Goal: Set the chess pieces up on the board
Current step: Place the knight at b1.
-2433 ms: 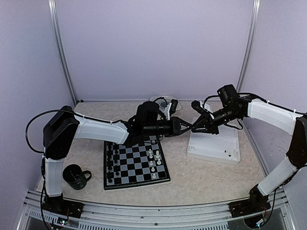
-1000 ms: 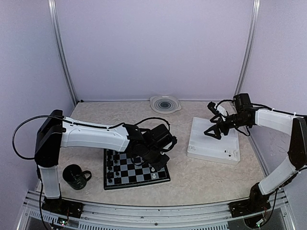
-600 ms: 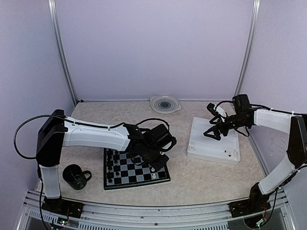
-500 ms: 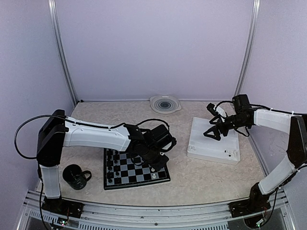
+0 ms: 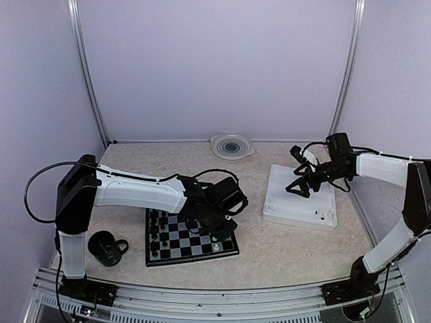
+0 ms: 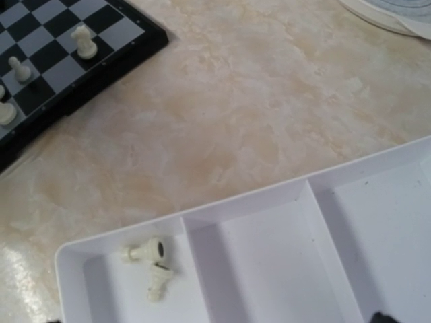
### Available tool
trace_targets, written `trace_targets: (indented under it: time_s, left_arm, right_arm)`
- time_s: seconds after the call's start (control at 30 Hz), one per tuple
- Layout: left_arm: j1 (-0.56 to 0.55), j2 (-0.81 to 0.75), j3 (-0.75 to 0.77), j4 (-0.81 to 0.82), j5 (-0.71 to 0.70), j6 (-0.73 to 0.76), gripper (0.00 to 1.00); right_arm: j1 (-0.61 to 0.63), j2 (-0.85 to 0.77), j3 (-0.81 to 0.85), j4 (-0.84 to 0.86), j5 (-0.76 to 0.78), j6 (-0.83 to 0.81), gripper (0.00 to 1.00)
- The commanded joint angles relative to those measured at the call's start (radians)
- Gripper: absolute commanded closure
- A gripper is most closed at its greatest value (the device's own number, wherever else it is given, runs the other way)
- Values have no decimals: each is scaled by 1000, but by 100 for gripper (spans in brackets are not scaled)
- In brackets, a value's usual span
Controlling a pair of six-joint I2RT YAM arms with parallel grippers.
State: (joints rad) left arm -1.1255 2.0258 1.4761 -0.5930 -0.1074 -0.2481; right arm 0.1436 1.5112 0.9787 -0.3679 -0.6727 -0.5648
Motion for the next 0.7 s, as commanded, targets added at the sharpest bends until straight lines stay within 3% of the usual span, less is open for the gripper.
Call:
trace_targets:
  time_s: [0.0,0.3,0.67]
  left_arm:
    - [-5,17,26,-16,17,10,93]
    - [-8,22,29,-23,24,9,89]
    - [-15,11,30,-20,-1,-2,73]
  right_arm:
    - [5,15,8,-15,-16,-10,1]
    - [4,20,11,-22,-19,-12,1]
    - [4,17,11,-25,-22,-12,1]
